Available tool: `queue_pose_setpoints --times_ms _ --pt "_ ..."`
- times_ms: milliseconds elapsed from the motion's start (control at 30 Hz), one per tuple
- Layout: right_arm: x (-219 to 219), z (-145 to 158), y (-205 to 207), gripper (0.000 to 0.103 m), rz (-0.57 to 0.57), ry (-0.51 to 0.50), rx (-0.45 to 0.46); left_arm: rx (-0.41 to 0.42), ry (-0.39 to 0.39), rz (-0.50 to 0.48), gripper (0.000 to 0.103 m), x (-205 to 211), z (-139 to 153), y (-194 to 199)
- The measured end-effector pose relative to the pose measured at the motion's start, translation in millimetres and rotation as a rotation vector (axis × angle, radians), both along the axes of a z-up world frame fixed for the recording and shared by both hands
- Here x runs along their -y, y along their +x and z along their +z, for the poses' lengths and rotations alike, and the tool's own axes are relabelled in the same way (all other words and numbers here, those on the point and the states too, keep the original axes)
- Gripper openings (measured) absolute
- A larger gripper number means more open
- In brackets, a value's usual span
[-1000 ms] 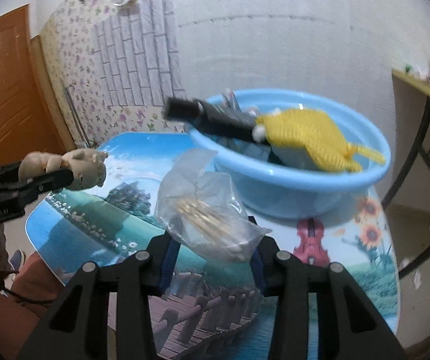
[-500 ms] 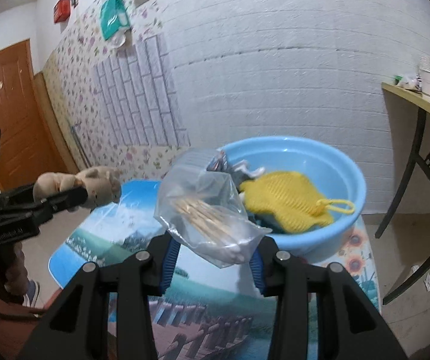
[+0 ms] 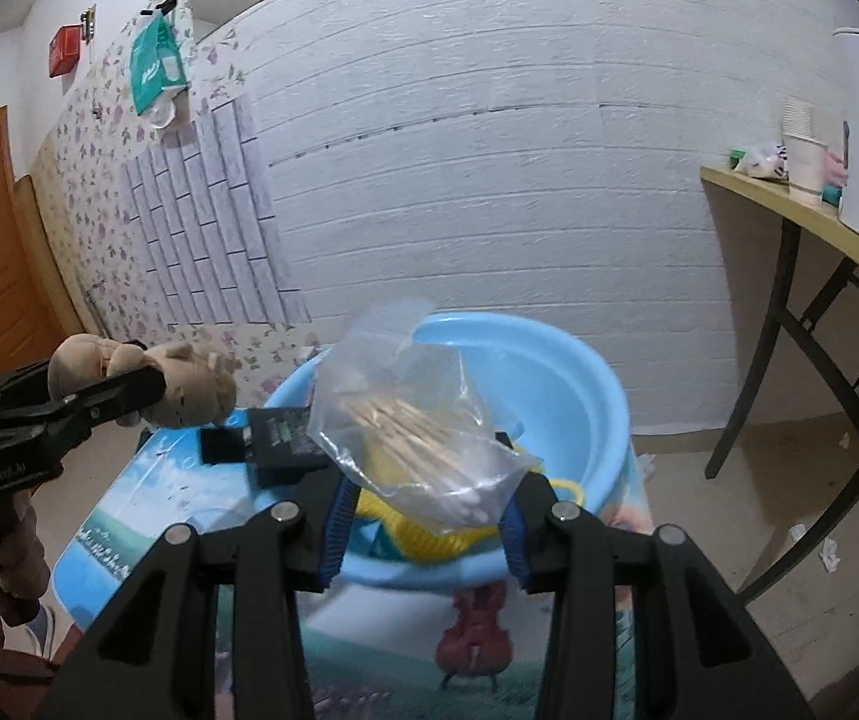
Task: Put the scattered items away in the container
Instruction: 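Lower the teddy bear and swab bag into the basin and open both grippers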
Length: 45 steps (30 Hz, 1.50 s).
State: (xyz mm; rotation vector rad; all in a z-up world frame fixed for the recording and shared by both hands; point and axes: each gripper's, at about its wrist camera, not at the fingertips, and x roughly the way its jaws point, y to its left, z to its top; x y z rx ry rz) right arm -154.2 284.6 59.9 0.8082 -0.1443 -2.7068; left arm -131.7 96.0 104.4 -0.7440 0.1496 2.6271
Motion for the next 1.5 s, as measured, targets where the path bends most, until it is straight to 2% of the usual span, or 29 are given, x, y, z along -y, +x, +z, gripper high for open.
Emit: queue_pose_setpoints --times_ms 500,700,833,1033,1133,1500 --pt "-6 -18 -40 0.042 -0.011 0.009 0.079 -0.008 -0.053 -0.072 0.051 -48 -6 -43" --pt "-4 -24 -43 0.045 -0.002 0.027 0.108 -0.007 -0.064 -0.077 0.061 -56 -9 -42" --pt "-5 -27 -45 0.064 -0.007 0.031 0.118 -0.010 -0.069 -0.074 0.064 -54 -9 -41" --pt "-2 -27 -44 0.064 0.003 0.044 0.112 -0.008 -0.051 -0.057 0.065 -48 -7 -37" --pt "-1 -24 -40 0.064 0.006 0.043 0.098 -0.014 -0.036 -0.041 0.071 -41 -4 -33" --pt "4 -18 -27 0.064 0.009 0.029 0.078 -0.038 -0.011 0.044 0.071 -2 5 -10"
